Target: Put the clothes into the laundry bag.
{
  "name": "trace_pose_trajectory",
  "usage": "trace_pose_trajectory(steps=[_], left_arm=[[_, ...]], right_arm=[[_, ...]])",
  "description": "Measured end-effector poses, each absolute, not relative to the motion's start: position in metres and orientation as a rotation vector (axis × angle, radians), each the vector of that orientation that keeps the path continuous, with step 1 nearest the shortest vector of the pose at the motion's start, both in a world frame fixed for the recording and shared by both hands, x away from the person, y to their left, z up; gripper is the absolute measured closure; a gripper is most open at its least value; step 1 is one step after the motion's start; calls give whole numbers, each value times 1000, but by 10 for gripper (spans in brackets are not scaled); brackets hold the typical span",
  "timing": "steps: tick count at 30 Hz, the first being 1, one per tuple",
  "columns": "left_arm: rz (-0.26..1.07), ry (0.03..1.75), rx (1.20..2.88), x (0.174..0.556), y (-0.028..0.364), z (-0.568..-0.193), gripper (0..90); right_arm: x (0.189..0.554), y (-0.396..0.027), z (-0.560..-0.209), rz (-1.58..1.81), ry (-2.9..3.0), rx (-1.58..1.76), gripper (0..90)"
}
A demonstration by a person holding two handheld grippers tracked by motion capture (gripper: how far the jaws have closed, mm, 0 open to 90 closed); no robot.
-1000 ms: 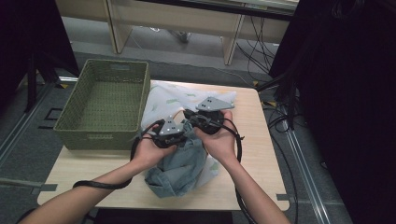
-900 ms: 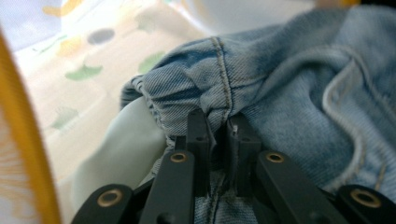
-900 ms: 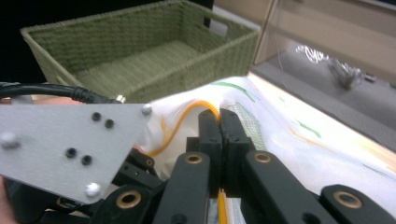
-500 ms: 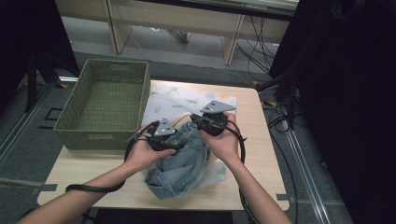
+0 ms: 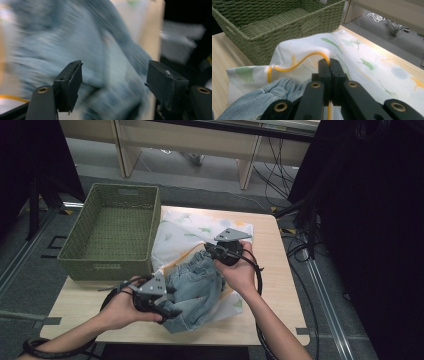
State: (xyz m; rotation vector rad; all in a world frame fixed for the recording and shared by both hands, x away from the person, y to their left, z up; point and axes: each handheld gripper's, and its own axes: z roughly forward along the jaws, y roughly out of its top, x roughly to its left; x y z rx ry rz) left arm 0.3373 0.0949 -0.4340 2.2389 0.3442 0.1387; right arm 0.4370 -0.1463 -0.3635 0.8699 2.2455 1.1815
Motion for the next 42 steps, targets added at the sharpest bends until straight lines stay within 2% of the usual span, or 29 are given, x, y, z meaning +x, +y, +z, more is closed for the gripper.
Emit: trace_pose_trajectory(steps=[5, 8, 11, 15, 18, 31, 42], left_arm=[[206, 261, 2371, 336, 78, -457, 257], [229, 241, 2439, 340, 68, -473, 294], [227, 229, 2481, 342, 61, -483, 426], [242, 239, 2458, 345, 60, -482, 710], [257, 275, 2413, 345, 63, -476, 812], [435, 389, 2139, 359, 76, -406, 831], [519, 392, 2052, 364, 77, -360, 832]], right_arm=[[437, -145, -365, 1179, 2253, 874, 900], [436, -145, -366, 1178, 2257, 867, 900], [436, -144, -369, 1171, 2275, 865, 900], [434, -141, -371, 1155, 2304, 856, 900], [432, -137, -372, 1154, 2317, 842, 900], [421, -129, -355, 1219, 2291, 793, 900], [409, -125, -331, 1301, 2246, 735, 900]])
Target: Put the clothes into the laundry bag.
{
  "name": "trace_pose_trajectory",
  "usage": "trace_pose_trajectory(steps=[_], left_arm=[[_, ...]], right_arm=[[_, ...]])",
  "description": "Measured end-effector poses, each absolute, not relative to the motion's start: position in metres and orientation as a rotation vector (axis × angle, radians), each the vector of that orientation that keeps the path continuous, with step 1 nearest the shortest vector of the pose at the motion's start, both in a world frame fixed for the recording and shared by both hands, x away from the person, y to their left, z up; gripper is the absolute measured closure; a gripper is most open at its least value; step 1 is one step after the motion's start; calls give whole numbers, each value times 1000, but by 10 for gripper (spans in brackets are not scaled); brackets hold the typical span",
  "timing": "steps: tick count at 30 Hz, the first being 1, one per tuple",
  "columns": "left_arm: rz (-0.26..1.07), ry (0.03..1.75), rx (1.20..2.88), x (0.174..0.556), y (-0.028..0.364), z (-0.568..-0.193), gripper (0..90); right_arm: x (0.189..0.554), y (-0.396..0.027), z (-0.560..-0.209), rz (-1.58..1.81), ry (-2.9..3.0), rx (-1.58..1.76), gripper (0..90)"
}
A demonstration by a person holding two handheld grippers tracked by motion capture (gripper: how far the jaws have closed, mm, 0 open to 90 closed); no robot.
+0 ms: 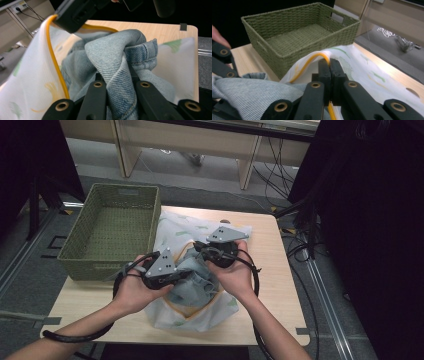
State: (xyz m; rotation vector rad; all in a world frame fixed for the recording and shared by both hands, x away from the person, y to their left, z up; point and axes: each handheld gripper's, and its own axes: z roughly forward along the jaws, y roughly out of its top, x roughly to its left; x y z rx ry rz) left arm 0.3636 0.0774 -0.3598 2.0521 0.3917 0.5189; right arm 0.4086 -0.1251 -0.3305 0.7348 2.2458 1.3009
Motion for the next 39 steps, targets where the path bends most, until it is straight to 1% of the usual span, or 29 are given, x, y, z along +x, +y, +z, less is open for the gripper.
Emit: trace_pose_trajectory(steps=[2, 6, 8, 11, 14, 20, 26, 28, 32, 34, 36, 39], left_arm=[[534, 398, 2048, 366, 77, -357, 832], [622, 394, 2082, 372, 71, -361, 830], [638, 398, 2111, 379, 66, -370, 829], [627, 425, 2144, 393, 58, -386, 827], [666, 425, 2192, 407, 46, -404, 826], [651, 483, 2258, 432, 29, -446, 822], [638, 516, 2256, 440, 25, -451, 798], [638, 520, 2250, 439, 27, -449, 753], [606, 534, 2191, 431, 40, -439, 530], [582, 522, 2160, 424, 49, -431, 453], [571, 507, 2132, 416, 57, -423, 398], [569, 474, 2100, 401, 68, -412, 362]], right_arm=[[407, -124, -328, 1308, 2240, 723, 900], [406, -124, -326, 1311, 2232, 725, 900], [407, -124, -327, 1308, 2234, 733, 900], [409, -124, -330, 1302, 2243, 743, 900], [412, -124, -335, 1287, 2256, 760, 900], [425, -129, -351, 1238, 2287, 822, 900], [436, -139, -365, 1192, 2300, 903, 900], [438, -140, -368, 1180, 2305, 906, 900], [439, -141, -370, 1170, 2311, 919, 900], [439, -142, -371, 1167, 2311, 922, 900], [440, -142, -371, 1166, 2311, 920, 900], [441, -142, -371, 1163, 2308, 925, 900]])
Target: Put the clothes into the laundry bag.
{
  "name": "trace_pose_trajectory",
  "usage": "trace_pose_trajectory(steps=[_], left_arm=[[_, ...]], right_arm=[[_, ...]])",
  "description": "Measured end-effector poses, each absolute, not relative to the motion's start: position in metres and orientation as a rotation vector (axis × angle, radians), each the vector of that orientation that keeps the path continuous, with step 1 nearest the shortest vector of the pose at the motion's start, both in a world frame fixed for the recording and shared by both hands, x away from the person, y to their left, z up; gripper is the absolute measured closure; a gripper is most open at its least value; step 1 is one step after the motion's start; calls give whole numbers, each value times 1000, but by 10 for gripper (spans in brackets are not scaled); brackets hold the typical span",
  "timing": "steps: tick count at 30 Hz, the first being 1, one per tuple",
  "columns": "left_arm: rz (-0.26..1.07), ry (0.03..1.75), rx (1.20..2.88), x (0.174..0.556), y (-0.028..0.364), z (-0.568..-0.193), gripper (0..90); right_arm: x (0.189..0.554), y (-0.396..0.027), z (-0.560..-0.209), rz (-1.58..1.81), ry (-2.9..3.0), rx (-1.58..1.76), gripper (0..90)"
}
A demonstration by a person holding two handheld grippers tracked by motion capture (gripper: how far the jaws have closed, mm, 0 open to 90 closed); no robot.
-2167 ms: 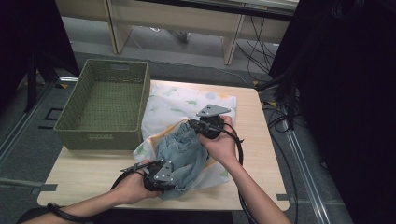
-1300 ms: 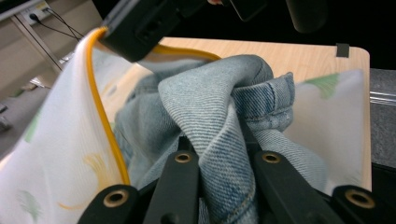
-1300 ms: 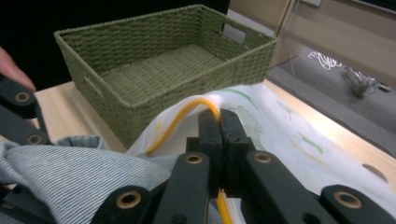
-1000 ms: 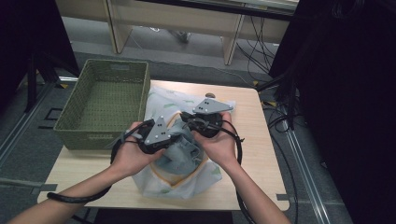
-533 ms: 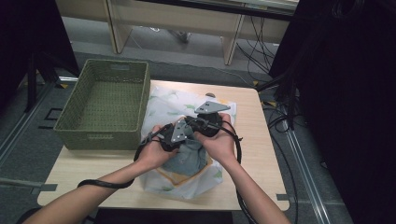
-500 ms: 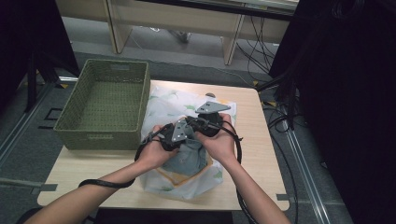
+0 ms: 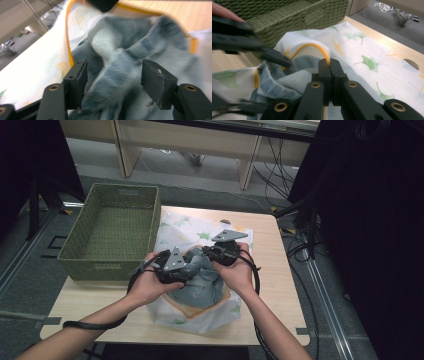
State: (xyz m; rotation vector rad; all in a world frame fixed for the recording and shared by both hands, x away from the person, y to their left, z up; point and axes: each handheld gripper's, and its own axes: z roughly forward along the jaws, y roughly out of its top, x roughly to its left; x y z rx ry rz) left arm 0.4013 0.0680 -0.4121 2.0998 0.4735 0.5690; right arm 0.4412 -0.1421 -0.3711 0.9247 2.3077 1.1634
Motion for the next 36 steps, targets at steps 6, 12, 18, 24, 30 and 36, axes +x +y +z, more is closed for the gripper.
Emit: trace_pose_trajectory(steps=[6, 12, 18, 24, 30, 36], left_arm=[[573, 359, 2113, 368, 73, -408, 334], [559, 255, 2199, 360, 59, -426, 304], [586, 195, 2273, 368, 46, -444, 299], [542, 189, 2317, 381, 35, -464, 252], [552, 99, 2398, 386, 26, -475, 170], [596, 55, 2458, 392, 20, -479, 286]], right_arm=[[440, -141, -371, 1161, 2306, 949, 900], [440, -140, -371, 1159, 2308, 920, 900], [440, -140, -371, 1159, 2314, 913, 900], [439, -140, -372, 1158, 2325, 906, 900], [439, -137, -375, 1147, 2345, 908, 900], [438, -136, -377, 1144, 2358, 911, 900]])
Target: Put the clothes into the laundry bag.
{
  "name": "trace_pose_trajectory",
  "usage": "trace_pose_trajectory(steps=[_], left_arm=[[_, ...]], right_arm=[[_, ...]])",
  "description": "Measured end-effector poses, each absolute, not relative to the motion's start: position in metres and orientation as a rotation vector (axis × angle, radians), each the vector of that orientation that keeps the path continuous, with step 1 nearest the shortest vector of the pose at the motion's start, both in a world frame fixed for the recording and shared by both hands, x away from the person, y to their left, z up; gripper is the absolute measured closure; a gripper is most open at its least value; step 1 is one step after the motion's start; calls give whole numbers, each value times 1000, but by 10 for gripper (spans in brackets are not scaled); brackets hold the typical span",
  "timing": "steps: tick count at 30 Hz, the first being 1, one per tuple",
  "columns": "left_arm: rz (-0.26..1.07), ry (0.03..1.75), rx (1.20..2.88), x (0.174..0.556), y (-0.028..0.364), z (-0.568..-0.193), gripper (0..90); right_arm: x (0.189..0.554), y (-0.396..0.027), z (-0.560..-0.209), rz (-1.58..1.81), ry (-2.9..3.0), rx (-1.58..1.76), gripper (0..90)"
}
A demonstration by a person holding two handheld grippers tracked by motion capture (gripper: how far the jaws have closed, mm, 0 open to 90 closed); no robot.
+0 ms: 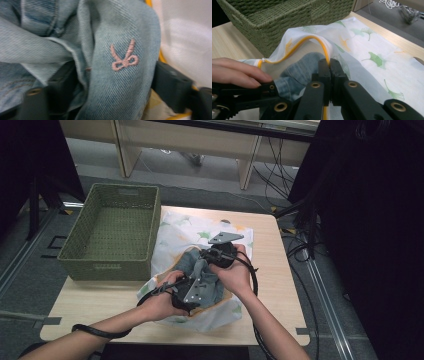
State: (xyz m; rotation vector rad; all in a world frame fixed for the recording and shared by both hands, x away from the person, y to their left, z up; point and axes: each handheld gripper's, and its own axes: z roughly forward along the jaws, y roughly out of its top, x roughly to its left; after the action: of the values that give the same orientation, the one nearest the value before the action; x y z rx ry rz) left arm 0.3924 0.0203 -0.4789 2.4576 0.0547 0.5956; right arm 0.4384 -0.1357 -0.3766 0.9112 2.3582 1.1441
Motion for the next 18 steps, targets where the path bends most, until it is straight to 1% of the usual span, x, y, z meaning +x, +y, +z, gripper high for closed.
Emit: trace_pose_trajectory(steps=[4, 5, 6, 10, 11, 13, 15, 18], left_arm=[[630, 57, 2465, 396, 19, -481, 458], [632, 63, 2456, 396, 18, -482, 518], [647, 54, 2470, 396, 18, -481, 559], [647, 111, 2446, 397, 19, -479, 740], [632, 155, 2422, 397, 20, -478, 764], [620, 199, 2395, 398, 23, -474, 784], [602, 268, 2333, 400, 26, -468, 792], [616, 332, 2263, 405, 32, -452, 797]], right_arm=[[437, -135, -377, 1146, 2358, 934, 900], [438, -135, -377, 1144, 2360, 906, 900], [438, -135, -376, 1142, 2359, 905, 900], [437, -136, -375, 1145, 2358, 903, 900], [437, -135, -375, 1147, 2358, 911, 900], [436, -135, -373, 1149, 2357, 887, 900], [434, -134, -370, 1160, 2352, 885, 900], [431, -134, -363, 1185, 2335, 867, 900]])
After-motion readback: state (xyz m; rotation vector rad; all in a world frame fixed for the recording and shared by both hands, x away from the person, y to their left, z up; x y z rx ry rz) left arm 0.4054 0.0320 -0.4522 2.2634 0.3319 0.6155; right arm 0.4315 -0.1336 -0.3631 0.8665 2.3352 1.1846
